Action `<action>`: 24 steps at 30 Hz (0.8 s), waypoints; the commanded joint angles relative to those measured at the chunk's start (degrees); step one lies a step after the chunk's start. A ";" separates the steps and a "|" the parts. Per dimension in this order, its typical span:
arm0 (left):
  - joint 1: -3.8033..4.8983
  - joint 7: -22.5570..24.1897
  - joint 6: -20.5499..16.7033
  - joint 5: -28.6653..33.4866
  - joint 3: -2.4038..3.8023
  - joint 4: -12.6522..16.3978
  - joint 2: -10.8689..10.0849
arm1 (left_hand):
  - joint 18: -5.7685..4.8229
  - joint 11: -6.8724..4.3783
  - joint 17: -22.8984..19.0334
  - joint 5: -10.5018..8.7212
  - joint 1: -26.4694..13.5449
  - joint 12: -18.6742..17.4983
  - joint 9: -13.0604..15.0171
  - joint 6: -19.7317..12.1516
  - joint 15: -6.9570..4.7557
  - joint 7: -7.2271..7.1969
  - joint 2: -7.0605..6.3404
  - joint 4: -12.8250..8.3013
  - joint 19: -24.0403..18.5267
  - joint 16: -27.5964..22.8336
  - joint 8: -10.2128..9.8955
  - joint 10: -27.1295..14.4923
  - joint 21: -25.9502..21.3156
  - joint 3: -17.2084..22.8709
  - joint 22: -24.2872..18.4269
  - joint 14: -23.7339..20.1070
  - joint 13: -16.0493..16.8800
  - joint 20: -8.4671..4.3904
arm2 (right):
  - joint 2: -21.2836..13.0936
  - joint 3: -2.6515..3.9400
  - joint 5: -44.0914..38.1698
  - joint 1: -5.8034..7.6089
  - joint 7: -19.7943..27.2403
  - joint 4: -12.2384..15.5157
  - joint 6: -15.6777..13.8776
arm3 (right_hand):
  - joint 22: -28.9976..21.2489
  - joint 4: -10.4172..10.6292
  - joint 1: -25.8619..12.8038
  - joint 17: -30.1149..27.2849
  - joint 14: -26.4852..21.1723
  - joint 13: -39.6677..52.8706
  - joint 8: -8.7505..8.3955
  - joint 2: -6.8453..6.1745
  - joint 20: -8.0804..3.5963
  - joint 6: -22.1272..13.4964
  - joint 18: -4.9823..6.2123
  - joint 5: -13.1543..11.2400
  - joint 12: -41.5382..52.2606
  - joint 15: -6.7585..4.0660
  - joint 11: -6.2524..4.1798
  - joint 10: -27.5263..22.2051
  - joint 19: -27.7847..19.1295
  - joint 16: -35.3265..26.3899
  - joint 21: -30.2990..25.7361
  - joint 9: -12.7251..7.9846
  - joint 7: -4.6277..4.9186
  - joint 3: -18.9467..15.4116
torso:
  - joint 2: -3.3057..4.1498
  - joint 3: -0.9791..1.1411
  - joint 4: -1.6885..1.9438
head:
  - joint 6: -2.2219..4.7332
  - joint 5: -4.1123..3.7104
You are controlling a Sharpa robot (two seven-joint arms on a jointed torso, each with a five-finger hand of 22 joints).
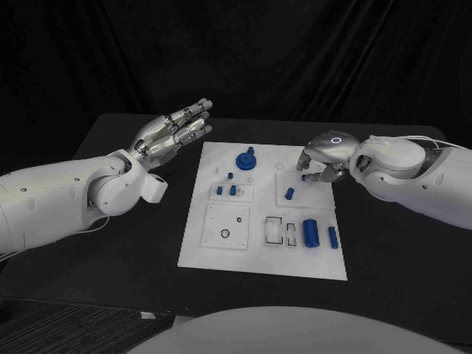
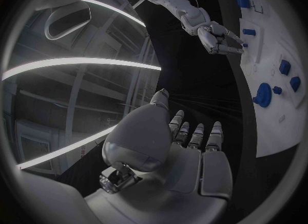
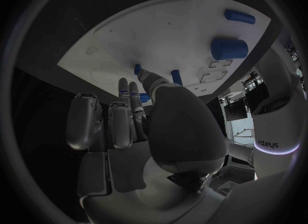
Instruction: Assemble the parts on the task board
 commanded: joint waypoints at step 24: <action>-0.32 3.43 1.00 0.43 0.06 0.09 0.07 | 1.07 1.20 0.23 1.43 0.99 0.97 0.23 1.20 1.03 1.21 0.21 -1.86 0.49 0.16 0.29 0.29 0.43 0.28 1.37 0.38 0.20 1.17 | 1.30 0.04 -0.54 -2.30 0.79 -2.54 -2.33 | 10.25 -2.01 0.07 -0.07 2.87 0.12 1.66 0.49 -0.07 2.99 0.09 1.07 -0.50 -0.05 -0.33 2.81 0.51 -0.15 -0.01 1.54 0.22 2.52 | -0.08 -0.10 0.00 | -0.01 -0.06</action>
